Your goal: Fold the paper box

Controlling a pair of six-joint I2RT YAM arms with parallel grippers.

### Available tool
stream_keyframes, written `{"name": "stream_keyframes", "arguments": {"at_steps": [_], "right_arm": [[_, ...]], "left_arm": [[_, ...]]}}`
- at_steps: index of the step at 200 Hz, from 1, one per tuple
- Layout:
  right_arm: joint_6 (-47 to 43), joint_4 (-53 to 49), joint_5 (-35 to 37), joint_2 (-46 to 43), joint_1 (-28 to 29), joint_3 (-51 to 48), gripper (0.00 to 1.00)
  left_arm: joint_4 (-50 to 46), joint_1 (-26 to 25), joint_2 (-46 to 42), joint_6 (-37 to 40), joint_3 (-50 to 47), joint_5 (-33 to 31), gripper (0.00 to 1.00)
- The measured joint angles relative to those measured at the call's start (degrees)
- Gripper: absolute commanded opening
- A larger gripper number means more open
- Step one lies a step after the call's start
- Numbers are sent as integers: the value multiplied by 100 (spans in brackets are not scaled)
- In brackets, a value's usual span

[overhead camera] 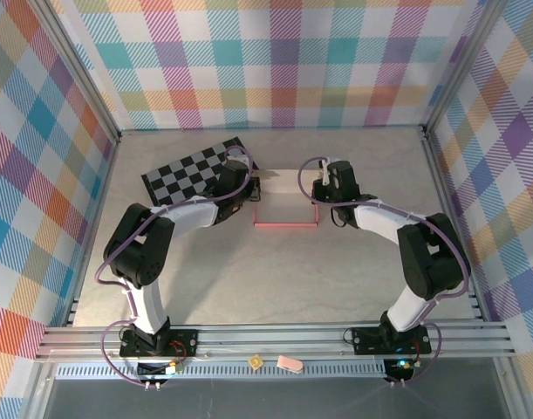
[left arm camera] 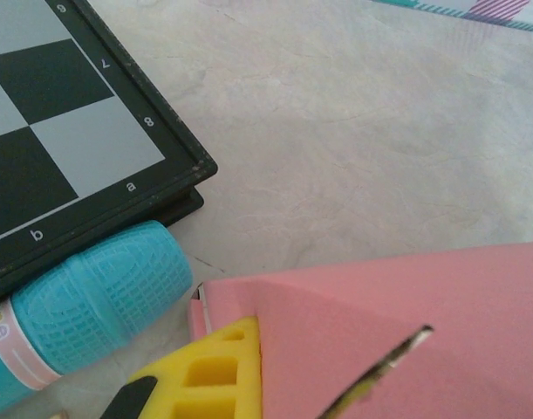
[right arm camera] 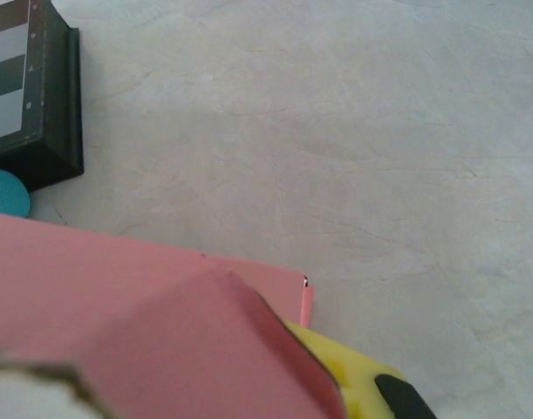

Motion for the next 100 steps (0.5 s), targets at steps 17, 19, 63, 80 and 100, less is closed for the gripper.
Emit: {"name": "stream_keyframes", "arguments": {"at_steps": [17,19,63,80,100], "right_arm": [[-2,20,4,-140,17,-151,0],[-2,17,4,-153,22,-166,0],[-26,74,136,-227,39,-295,2],[-37,94,157,-229,42,-306,7],[-37,39,144,-282,46,-306,10]], "left_arm": [[92,-48,-63,-4,-118,-13,0],[101,-50,-68,-4,-127,-17,0],[424,-234,-170,-20,-431,-254,0],[527,-280,-192,-28,-518,-328,0],[586,-306,-208,7,-560,-387,0]]}}
